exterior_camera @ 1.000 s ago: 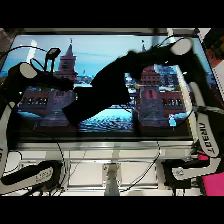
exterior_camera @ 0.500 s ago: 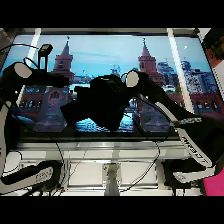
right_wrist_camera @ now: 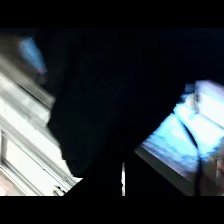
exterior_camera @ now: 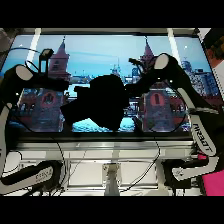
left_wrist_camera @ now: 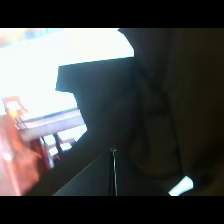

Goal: Fold the clothes and pants, and hang the long-sleeved shirts on hangers.

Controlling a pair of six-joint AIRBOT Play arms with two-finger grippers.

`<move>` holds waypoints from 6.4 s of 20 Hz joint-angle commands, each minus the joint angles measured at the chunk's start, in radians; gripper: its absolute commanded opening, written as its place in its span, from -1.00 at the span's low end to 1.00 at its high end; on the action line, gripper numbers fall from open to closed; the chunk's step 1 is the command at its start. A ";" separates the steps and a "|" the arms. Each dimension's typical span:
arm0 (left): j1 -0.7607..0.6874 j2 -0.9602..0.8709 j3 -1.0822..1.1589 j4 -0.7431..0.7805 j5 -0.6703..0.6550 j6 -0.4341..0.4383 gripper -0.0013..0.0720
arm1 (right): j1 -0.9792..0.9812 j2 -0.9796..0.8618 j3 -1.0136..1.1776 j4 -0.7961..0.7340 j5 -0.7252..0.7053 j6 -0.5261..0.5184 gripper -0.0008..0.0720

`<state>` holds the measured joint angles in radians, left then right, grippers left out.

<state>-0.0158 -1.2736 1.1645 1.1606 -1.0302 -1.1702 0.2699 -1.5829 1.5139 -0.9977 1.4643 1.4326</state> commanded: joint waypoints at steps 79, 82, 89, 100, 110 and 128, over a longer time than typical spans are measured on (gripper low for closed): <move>-0.201 -0.069 -0.139 -0.181 -0.119 0.063 0.60 | -0.105 -0.270 -0.123 0.167 -0.097 -0.039 0.92; -0.201 -0.069 -0.139 -0.181 -0.119 0.063 0.52 | -0.047 -0.279 -0.123 0.166 -0.152 -0.040 0.91; -0.199 -0.069 -0.139 -0.177 -0.100 0.064 -0.95 | -0.024 -0.279 -0.119 0.167 -0.191 -0.044 -0.94; -0.218 -0.012 0.224 -0.212 0.100 0.055 -0.95 | -0.294 -0.277 0.555 0.100 -0.107 0.177 -0.96; -0.542 -0.071 0.239 -0.347 0.513 0.082 -0.96 | -0.355 -0.243 0.571 0.101 -0.199 0.191 -0.96; -0.860 -0.239 0.239 -0.266 0.518 0.033 0.44 | -0.588 -0.213 0.571 -0.233 -0.160 0.244 0.61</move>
<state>-0.9302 -1.5387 1.4025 0.8360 -0.5434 -1.1370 -0.3099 -1.7985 2.0838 -1.2175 1.2842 1.7206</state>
